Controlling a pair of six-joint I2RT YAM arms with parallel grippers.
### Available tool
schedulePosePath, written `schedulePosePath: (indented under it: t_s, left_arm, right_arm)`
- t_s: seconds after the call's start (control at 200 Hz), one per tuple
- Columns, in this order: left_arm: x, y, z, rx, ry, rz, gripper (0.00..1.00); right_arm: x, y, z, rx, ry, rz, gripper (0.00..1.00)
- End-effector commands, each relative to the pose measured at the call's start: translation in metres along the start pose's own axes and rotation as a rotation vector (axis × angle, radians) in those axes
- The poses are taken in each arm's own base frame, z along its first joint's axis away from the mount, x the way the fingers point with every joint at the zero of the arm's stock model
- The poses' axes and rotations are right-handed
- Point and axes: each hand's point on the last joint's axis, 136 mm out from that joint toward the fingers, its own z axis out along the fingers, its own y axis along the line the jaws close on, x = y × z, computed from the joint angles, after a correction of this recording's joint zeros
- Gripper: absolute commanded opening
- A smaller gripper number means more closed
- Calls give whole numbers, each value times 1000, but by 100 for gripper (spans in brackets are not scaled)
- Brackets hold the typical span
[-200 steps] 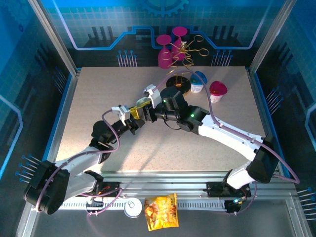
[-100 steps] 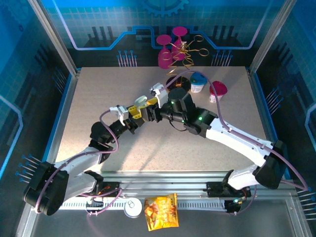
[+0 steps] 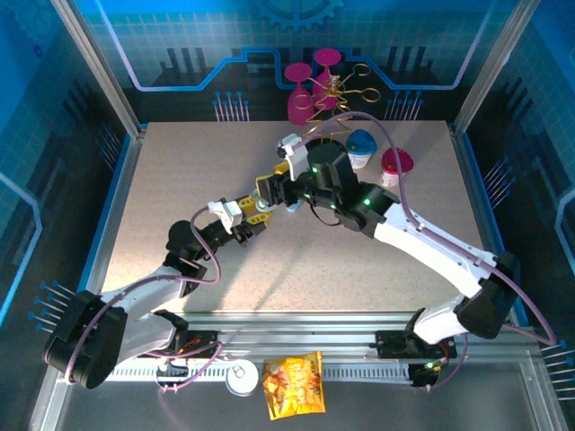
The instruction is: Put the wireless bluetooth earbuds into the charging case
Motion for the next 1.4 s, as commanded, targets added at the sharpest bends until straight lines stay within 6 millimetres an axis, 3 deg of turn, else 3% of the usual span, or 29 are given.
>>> schedulePosePath:
  t_s: [0.0,0.09,0.195,0.375,0.49,0.62,0.73,0.931,1.156,1.396]
  left_arm:
    - [-4,-10,-4,36,-13,74,20]
    - [-5,-5,-4,7,-17,62,20]
    - [-8,14,-3,-101,-24,-35,20]
    - [-11,17,0,-103,-34,-59,20]
    - [-15,15,2,-82,-59,-58,20]
    - [-25,10,2,-55,-114,-62,19]
    - [-31,7,3,-25,-146,-80,19]
    - [-33,4,6,1,-164,-82,19]
    - [-32,-1,6,29,-160,-81,20]
    - [-24,1,7,14,-130,-98,20]
  right_arm:
    - [21,-15,11,62,133,-8,55]
    - [30,-17,13,71,191,-13,53]
    - [38,-14,4,48,205,-18,51]
    - [38,-13,-19,42,159,-10,52]
    - [32,-17,-26,20,105,74,64]
    - [33,-32,-27,-81,73,320,84]
    - [37,-28,-23,-250,73,491,89]
    - [46,0,-13,-476,142,615,89]
    - [48,4,-1,-542,131,683,72]
    - [41,12,1,-603,119,684,74]
